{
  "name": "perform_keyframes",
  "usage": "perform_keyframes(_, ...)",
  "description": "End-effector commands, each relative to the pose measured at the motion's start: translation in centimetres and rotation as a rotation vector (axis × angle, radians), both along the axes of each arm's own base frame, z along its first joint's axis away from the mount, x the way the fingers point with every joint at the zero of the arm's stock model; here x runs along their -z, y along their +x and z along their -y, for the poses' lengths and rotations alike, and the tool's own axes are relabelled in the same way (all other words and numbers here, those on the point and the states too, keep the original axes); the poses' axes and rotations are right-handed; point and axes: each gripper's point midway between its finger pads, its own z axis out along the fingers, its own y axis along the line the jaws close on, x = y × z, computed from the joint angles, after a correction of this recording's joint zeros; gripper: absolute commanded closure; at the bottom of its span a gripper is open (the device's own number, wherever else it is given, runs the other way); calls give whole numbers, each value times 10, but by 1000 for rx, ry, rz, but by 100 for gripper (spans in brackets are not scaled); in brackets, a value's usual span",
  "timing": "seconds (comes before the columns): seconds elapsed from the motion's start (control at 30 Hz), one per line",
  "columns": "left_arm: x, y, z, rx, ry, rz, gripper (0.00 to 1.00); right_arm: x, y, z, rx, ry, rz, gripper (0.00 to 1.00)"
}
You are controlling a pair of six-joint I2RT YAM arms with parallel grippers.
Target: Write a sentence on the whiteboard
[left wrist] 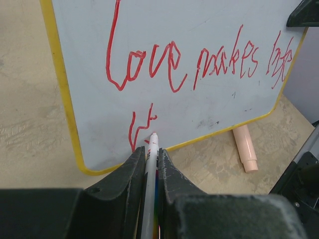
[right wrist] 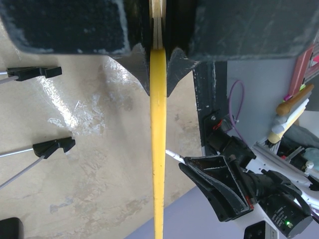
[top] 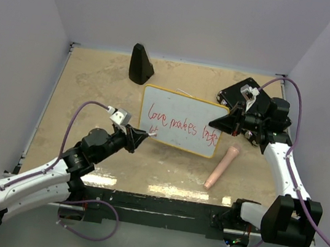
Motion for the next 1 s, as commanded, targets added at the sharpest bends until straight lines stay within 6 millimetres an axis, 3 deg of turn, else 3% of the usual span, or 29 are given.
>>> perform_keyframes(0.0, -32, 8, 2, -11, -36, 76, 100, -16, -12, -3, -78, 32, 47, 100)
perform_keyframes(0.53, 6, 2, -7, -37, 33, -64, 100, -15, -11, -3, -79, 33, 42, 100)
perform_keyframes(0.77, 2, 4, -3, -31, 28, -49, 100, -16, -12, -3, -79, 33, 45, 100)
perform_keyframes(0.97, -17, 15, 13, 1, 11, -8, 100, -16, -13, -3, -81, 33, 47, 100)
